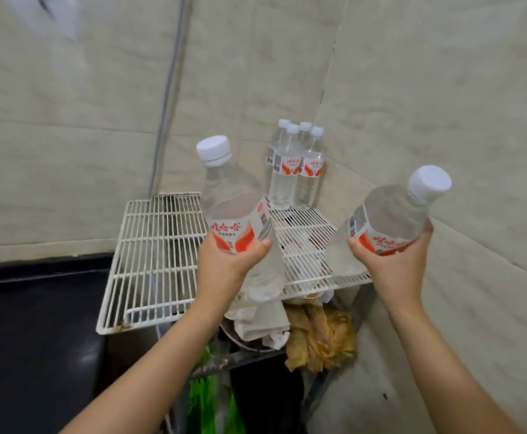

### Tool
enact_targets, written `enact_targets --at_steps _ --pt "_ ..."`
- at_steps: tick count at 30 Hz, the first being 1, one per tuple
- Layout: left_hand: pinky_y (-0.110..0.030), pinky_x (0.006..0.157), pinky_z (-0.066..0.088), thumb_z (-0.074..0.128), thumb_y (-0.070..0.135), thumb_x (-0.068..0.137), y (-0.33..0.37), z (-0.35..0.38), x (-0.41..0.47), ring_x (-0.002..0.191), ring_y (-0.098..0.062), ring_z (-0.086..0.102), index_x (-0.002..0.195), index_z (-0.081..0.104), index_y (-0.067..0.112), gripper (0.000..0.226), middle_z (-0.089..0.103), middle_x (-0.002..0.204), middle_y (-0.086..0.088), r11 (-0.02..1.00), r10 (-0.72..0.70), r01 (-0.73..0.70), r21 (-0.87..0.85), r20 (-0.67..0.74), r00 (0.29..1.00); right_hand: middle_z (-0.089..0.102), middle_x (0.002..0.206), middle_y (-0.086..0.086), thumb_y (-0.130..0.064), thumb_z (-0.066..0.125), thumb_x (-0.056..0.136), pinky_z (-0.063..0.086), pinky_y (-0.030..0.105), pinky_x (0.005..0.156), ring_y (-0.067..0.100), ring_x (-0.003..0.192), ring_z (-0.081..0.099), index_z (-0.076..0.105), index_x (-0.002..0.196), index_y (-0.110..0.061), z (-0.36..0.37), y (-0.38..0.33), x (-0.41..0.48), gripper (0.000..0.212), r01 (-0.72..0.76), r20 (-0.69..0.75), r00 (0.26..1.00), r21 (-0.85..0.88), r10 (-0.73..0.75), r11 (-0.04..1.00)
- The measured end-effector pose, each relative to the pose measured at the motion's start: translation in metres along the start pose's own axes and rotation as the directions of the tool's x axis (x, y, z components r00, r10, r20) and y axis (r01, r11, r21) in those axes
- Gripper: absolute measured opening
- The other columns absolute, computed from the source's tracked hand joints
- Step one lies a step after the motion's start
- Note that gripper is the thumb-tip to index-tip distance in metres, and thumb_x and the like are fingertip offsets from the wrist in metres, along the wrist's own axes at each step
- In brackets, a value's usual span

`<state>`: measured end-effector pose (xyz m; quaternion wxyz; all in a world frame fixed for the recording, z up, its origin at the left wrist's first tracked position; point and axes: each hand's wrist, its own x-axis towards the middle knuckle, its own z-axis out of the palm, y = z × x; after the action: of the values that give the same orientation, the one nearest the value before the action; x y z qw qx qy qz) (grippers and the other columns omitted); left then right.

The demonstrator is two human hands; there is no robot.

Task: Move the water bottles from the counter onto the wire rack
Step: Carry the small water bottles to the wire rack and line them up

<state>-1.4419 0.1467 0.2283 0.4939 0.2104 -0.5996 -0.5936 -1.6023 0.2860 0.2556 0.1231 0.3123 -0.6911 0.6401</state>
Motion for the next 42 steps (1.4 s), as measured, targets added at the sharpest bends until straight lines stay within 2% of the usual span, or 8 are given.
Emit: enact_targets --at_steps 6,10,16,22,25,29,37,42 --pt "-0.017 0.073 0.054 0.079 0.018 0.068 -0.004 0.026 0.052 0.085 -0.004 0.066 0.098 0.057 0.028 0.038 0.067 0.094 0.009 0.998 0.033 -0.027 0.049 -0.134 0.99 0.045 0.117 -0.01 -0.006 0.082 0.062 0.039 0.018 0.087 0.007 0.107 0.047 0.03 0.135 -0.014 0.041 0.024 0.055 0.09 -0.018 0.067 0.998 0.129 0.009 0.991" --pt "-0.025 0.077 0.052 0.081 0.022 0.064 -0.023 0.051 0.086 0.091 -0.011 0.064 0.112 0.055 0.016 0.055 0.066 0.101 0.002 0.99 0.033 -0.01 0.139 -0.165 0.986 0.048 0.117 -0.01 -0.007 0.082 0.062 0.041 0.024 0.088 0.009 0.106 0.05 0.031 0.135 -0.019 0.069 0.045 0.088 0.09 -0.046 0.114 0.993 0.168 0.027 0.985" --pt "-0.02 0.075 0.05 0.083 0.023 0.063 -0.055 0.094 0.125 0.092 -0.009 0.063 0.114 0.052 0.018 0.06 0.065 0.103 0.004 0.982 -0.022 0.054 0.179 -0.178 0.984 0.057 0.123 -0.002 -0.012 0.083 0.061 0.047 0.034 0.09 0.017 0.109 0.057 0.036 0.132 -0.025 0.112 0.081 0.153 0.087 -0.082 0.22 0.974 0.108 0.056 0.991" --pt "-0.009 0.063 0.045 0.082 0.02 0.064 -0.079 0.11 0.145 0.087 -0.001 0.061 0.112 0.051 0.02 0.057 0.064 0.098 0.008 0.974 -0.075 0.115 0.193 -0.206 0.976 0.061 0.119 0.003 -0.017 0.082 0.064 0.046 0.029 0.077 0.022 0.103 0.061 0.043 0.127 -0.018 0.138 0.11 0.188 0.075 -0.103 0.258 0.962 0.024 0.093 0.994" --pt "-0.019 0.072 0.052 0.082 0.019 0.065 -0.086 0.116 0.164 0.086 -0.004 0.063 0.109 0.055 0.018 0.052 0.066 0.095 0.006 0.974 -0.073 0.123 0.192 -0.25 0.966 0.061 0.121 0.005 -0.014 0.083 0.062 0.048 0.025 0.074 0.022 0.104 0.062 0.042 0.129 -0.014 0.148 0.124 0.195 0.079 -0.133 0.261 0.958 0.034 0.119 0.991" --pt "-0.017 0.072 0.05 0.081 0.015 0.067 -0.093 0.13 0.19 0.085 -0.006 0.063 0.102 0.051 0.021 0.046 0.064 0.091 0.008 0.976 -0.049 0.103 0.19 -0.27 0.962 0.054 0.132 0.007 -0.019 0.085 0.059 0.049 0.04 0.095 0.024 0.117 0.056 0.036 0.136 -0.016 0.157 0.137 0.195 0.091 -0.159 0.326 0.935 0.028 0.141 0.987" --pt "-0.032 0.081 0.055 0.083 0.021 0.064 -0.115 0.166 0.225 0.09 -0.017 0.064 0.101 0.048 0.02 0.051 0.064 0.098 -0.001 0.973 -0.061 0.129 0.189 -0.33 0.942 0.054 0.122 -0.002 -0.005 0.078 0.069 0.039 0.023 0.083 0.012 0.11 0.053 0.036 0.136 -0.02 0.151 0.139 0.187 0.08 -0.203 0.39 0.906 0.063 0.163 0.977" --pt "-0.045 0.089 0.052 0.079 0.049 0.051 -0.128 0.178 0.229 0.103 -0.022 0.058 0.103 0.045 0.026 0.066 0.059 0.108 -0.004 0.952 -0.098 0.182 0.245 -0.32 0.942 0.054 0.129 0.001 -0.003 0.075 0.071 0.04 0.023 0.084 0.017 0.117 0.053 0.035 0.137 -0.022 0.149 0.139 0.19 0.08 -0.181 0.362 0.922 0.092 0.136 0.979"
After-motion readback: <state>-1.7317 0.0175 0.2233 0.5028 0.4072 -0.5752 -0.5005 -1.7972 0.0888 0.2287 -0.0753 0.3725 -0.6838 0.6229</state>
